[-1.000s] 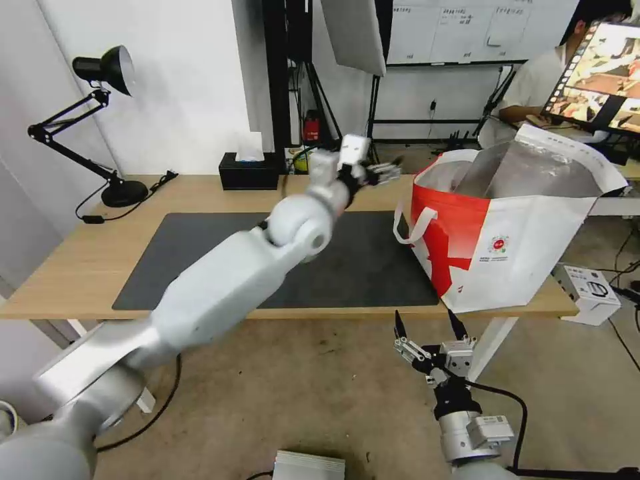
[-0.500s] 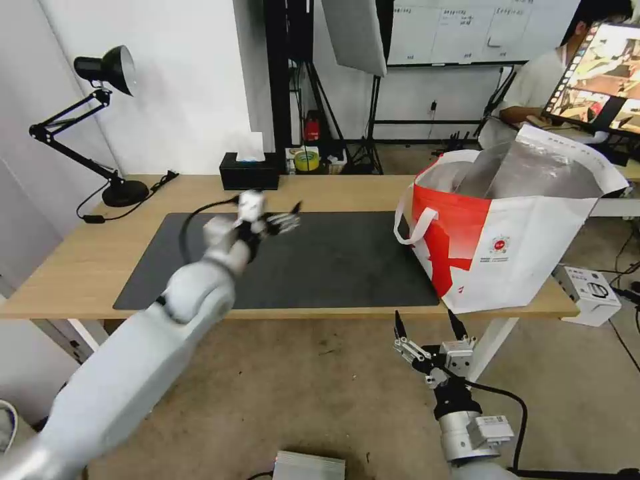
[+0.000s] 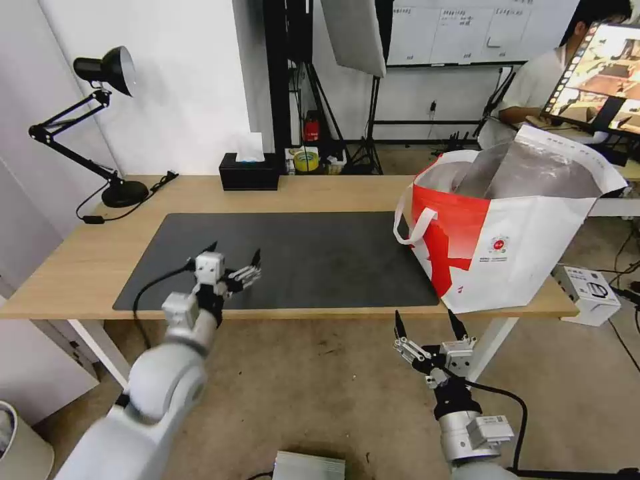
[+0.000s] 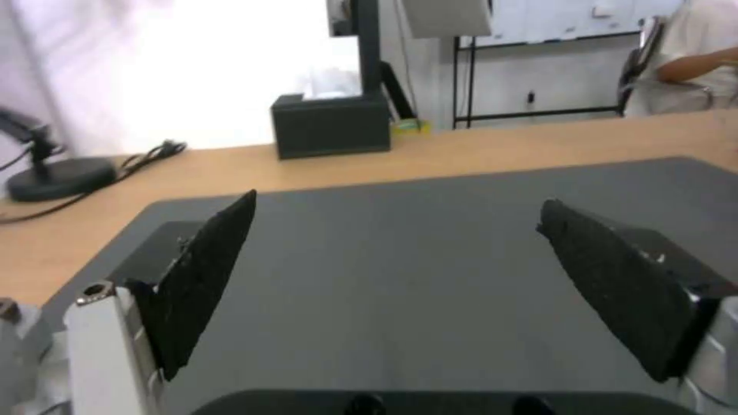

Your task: Pick up the trash from the table and place it into the takeout bag.

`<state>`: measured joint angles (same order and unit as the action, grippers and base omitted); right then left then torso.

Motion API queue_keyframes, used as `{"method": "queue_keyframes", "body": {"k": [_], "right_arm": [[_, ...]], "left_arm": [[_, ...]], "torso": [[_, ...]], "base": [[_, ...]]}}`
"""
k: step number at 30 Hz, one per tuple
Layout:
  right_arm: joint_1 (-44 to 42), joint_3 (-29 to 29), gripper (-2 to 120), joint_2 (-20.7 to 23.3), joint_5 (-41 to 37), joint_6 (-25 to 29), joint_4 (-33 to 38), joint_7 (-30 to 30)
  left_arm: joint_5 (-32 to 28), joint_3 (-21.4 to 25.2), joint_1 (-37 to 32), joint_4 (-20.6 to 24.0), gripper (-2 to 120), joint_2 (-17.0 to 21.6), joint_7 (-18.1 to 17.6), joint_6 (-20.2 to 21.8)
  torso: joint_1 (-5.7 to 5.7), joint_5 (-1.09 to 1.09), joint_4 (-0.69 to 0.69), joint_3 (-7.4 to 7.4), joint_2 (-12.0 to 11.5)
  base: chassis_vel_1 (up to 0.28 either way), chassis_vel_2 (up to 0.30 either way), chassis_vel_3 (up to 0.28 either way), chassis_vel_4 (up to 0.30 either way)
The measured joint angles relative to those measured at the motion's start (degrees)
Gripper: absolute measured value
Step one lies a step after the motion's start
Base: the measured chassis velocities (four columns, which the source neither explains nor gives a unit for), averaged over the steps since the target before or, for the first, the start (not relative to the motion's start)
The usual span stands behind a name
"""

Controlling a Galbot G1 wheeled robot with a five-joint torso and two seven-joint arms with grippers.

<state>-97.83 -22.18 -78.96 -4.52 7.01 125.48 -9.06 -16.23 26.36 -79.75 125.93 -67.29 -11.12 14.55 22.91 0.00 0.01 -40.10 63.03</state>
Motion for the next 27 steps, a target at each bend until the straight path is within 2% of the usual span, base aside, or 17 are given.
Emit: {"method": "queue_keyframes", "body": {"k": [5, 8, 17, 27], "right_arm": [[0.00, 0.00, 100, 0.00, 0.00, 0.00, 0.00, 0.00], [0.00, 0.00, 100, 0.00, 0.00, 0.00, 0.00, 0.00], [-0.01, 0.00, 100, 0.00, 0.00, 0.00, 0.00, 0.00], [0.00, 0.00, 100, 0.00, 0.00, 0.00, 0.00, 0.00]], "left_arm": [[5.04, 3.98, -7.22, 3.11, 100, -3.03, 3.77, -2.84], [6.71, 4.72, -9.59, 4.20, 100, -4.47, 4.52, -3.96], [9.91, 3.48, -15.74, 6.21, 100, -10.97, 4.80, -5.12], [10.57, 3.09, -18.65, 7.02, 100, -13.82, 5.29, -6.73]], "torso": [[0.00, -0.01, -0.01, 0.00, 0.00], [0.00, 0.00, -0.01, 0.00, 0.00], [0.01, 0.00, -0.02, 0.00, 0.00], [0.01, 0.00, -0.01, 0.00, 0.00]], "base": [[0.000, 0.000, 0.000, 0.000], [0.000, 0.000, 0.000, 0.000], [0.000, 0.000, 0.000, 0.000], [0.000, 0.000, 0.000, 0.000]]}}
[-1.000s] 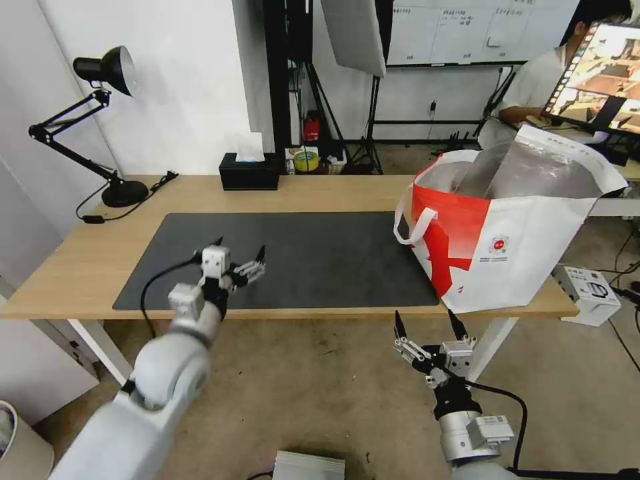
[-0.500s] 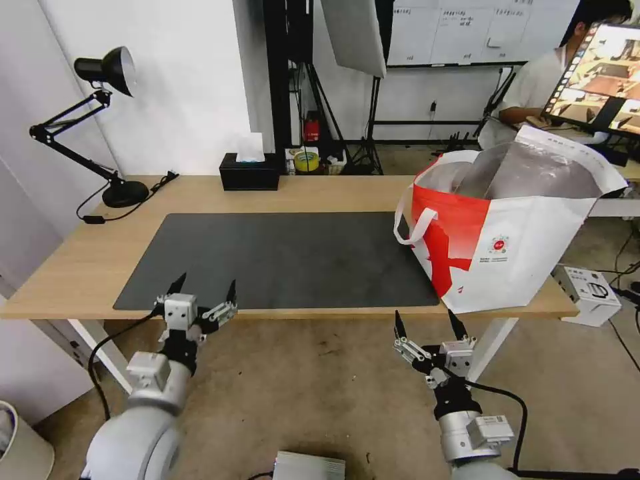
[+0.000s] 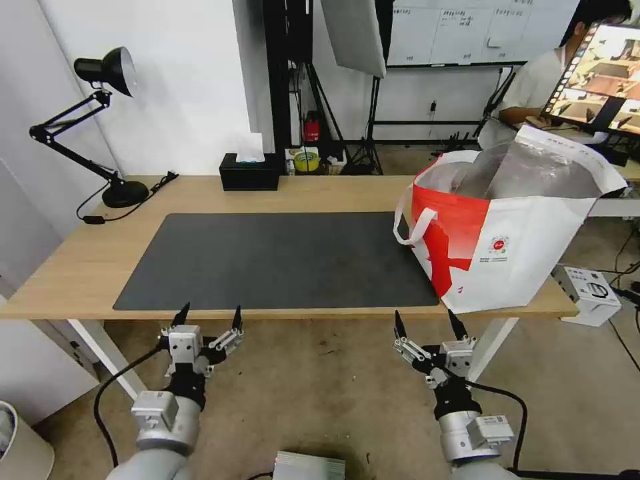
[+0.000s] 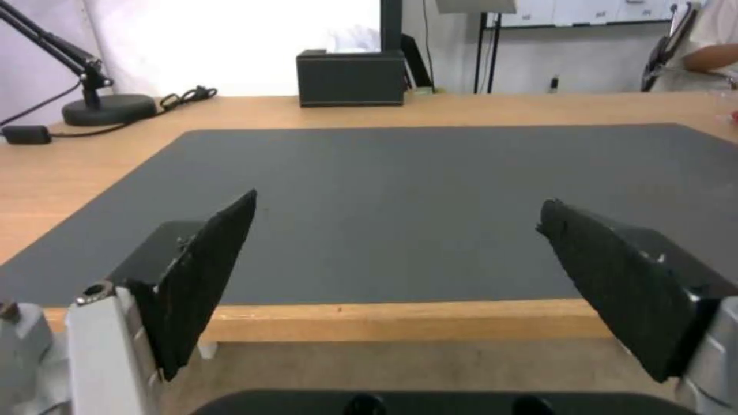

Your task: Pick up the trash from the table and place it into the takeout bag.

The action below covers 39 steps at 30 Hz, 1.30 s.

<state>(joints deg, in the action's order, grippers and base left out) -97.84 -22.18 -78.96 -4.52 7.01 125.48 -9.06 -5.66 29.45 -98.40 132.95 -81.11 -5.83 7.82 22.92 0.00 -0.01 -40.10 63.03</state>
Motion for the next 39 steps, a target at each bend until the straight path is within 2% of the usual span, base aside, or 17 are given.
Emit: {"method": "queue_keyframes", "body": {"k": [11, 23, 39], "right_arm": [[0.00, 0.00, 100, 0.00, 0.00, 0.00, 0.00, 0.00], [0.00, 0.00, 100, 0.00, 0.00, 0.00, 0.00, 0.00], [0.00, 0.00, 100, 0.00, 0.00, 0.00, 0.00, 0.00]], "left_arm": [[-0.31, -0.50, -1.21, -1.04, 100, -1.09, 0.54, -3.75], [-0.42, -0.90, -0.79, -1.87, 100, -1.57, 0.54, -5.97], [-0.42, -1.22, -0.73, -2.17, 100, -1.74, 0.40, -6.09]], "torso": [[0.00, 0.00, 0.00, 0.00, 0.00], [0.00, 0.00, 0.00, -0.01, 0.00], [0.00, 0.00, 0.00, 0.00, -0.01]], "base": [[0.000, 0.000, 0.000, 0.000], [0.000, 0.000, 0.000, 0.000], [0.000, 0.000, 0.000, 0.000]]}}
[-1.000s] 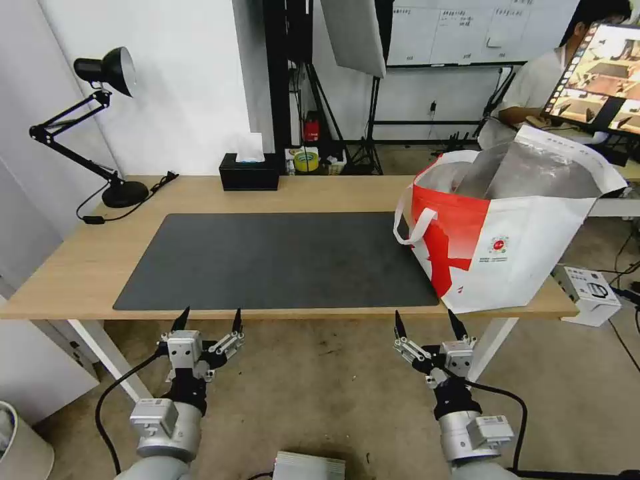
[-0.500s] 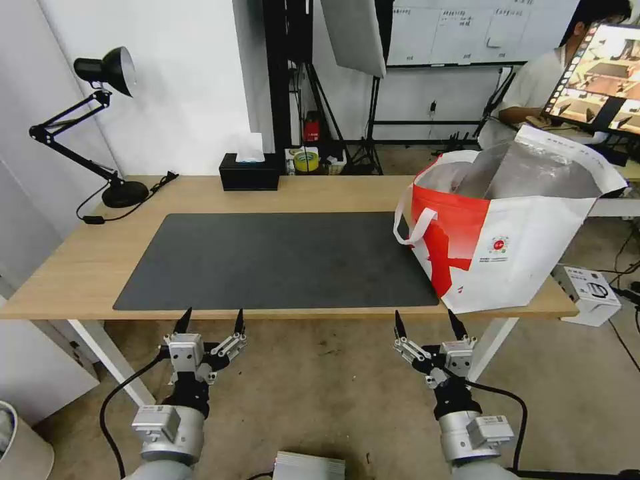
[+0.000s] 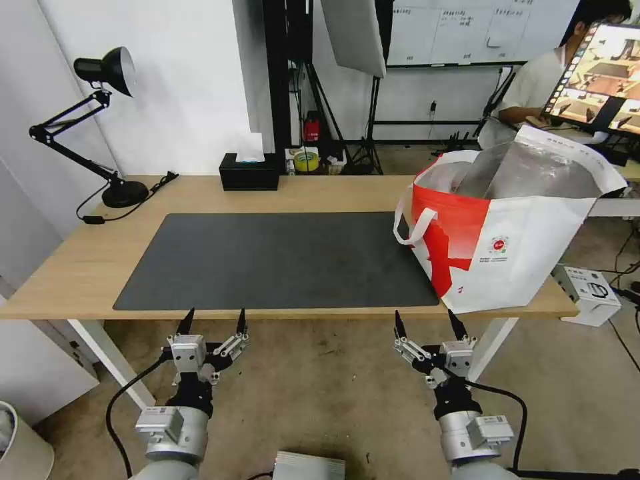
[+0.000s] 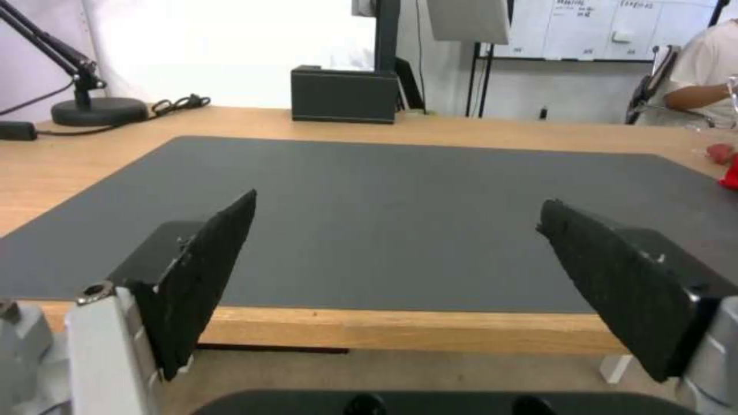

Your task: Pick up the trash from the table and place it into the takeout bag.

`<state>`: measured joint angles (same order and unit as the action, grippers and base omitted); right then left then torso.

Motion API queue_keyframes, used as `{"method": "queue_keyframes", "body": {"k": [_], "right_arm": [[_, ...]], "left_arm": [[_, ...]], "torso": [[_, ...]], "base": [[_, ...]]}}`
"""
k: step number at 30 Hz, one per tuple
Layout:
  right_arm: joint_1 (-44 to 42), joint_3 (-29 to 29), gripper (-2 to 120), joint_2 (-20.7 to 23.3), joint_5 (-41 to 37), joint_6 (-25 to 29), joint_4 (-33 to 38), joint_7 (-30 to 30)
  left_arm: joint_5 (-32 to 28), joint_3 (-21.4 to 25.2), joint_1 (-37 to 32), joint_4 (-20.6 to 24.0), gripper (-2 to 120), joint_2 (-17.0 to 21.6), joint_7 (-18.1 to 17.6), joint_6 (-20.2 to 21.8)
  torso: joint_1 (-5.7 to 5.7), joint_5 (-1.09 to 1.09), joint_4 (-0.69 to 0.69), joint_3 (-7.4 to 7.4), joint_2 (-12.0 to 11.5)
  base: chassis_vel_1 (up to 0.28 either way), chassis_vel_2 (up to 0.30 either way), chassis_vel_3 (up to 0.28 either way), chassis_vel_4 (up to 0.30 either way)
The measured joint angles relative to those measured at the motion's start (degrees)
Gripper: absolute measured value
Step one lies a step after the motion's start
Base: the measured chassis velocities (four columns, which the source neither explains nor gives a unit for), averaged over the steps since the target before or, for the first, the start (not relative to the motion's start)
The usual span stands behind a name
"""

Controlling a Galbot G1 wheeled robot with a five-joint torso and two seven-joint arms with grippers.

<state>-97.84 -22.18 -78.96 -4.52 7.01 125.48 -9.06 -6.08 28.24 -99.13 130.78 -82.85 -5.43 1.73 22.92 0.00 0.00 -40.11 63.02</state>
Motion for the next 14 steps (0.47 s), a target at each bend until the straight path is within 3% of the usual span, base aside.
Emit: {"method": "queue_keyframes", "body": {"k": [14], "right_arm": [[0.00, 0.00, 100, 0.00, 0.00, 0.00, 0.00, 0.00]], "left_arm": [[-0.02, 0.00, 0.03, -0.01, 100, 0.05, -0.05, 0.01]], "torso": [[0.00, 0.00, 0.00, 0.00, 0.00]], "base": [[0.000, 0.000, 0.000, 0.000]]}}
